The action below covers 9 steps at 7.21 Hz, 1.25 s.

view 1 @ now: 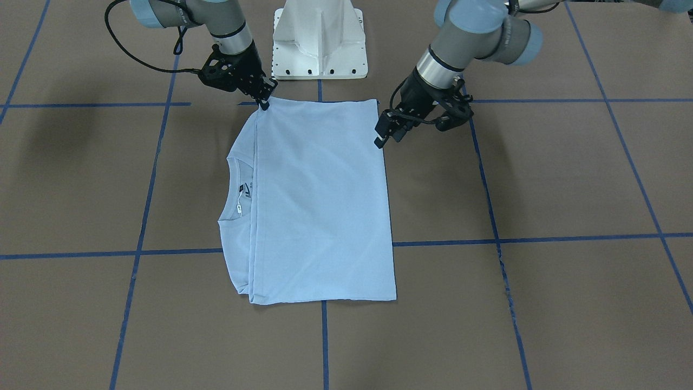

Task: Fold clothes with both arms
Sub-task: 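Move both grippers to the shirt's corners nearest the robot and grasp them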

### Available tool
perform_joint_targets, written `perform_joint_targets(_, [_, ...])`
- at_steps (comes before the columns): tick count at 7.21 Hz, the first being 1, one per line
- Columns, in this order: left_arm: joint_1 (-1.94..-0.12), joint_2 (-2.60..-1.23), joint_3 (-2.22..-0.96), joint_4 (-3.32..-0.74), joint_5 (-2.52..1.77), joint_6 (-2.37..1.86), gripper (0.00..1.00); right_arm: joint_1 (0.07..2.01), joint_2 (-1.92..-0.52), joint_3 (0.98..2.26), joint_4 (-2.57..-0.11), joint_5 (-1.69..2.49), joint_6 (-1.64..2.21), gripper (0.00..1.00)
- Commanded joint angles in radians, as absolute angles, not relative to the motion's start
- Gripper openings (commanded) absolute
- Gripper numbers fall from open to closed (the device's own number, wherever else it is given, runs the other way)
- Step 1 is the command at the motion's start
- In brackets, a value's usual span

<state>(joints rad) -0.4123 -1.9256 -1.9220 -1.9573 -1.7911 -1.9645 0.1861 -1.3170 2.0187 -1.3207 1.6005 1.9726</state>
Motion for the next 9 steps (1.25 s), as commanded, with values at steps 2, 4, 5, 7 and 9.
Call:
perform_joint_targets(2, [-0.18,-1.887,-1.948,-1.891,-1.669,-2.118,0.65,0.186,-1.319,2.022,-1.321,1.598,1.974,0.0])
perform_joint_targets(4, [-0.172,-1.885,-1.954,-1.859,-1.667,-2.149,0.65,0.186,-1.319,2.022,-1.322,1.598,1.974,0.0])
perform_joint_targets(5, [-0.169,-1.882,-1.956,-1.858,-1.667,-2.151,0.63,0.187,-1.319,2.023,-1.321,1.598,1.973,0.0])
perform_joint_targets(7, [-0.167,-1.878,-1.951,-1.858,-1.664,-2.149,0.61,0.189,-1.325,2.031,-1.321,1.598,1.973,0.0])
perform_joint_targets(9, [-0.166,-1.878,-1.944,-1.858,-1.654,-2.151,0.59,0.187,-1.327,2.036,-1.322,1.598,1.973,0.0])
